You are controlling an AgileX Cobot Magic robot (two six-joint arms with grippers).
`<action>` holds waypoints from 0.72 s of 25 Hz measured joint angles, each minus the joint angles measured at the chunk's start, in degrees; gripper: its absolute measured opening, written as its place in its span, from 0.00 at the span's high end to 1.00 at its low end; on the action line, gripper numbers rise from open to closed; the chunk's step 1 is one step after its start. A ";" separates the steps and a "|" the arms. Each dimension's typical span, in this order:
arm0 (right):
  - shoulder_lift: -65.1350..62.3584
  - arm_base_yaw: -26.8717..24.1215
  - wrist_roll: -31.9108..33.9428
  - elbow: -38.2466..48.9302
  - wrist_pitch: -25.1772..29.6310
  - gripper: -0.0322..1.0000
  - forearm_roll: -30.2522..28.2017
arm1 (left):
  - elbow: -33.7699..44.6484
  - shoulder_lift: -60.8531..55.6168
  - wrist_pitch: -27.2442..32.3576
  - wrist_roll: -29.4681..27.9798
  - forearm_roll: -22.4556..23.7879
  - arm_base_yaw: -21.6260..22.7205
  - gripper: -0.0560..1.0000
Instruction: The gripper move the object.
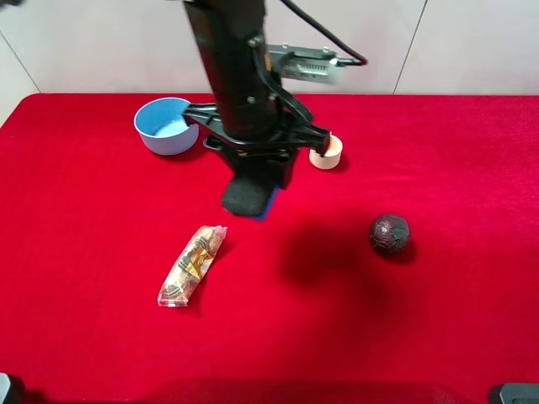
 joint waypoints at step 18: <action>0.00 0.00 0.00 0.00 0.00 0.30 1.65 | -4.94 7.56 -3.72 -0.67 1.49 -5.55 0.42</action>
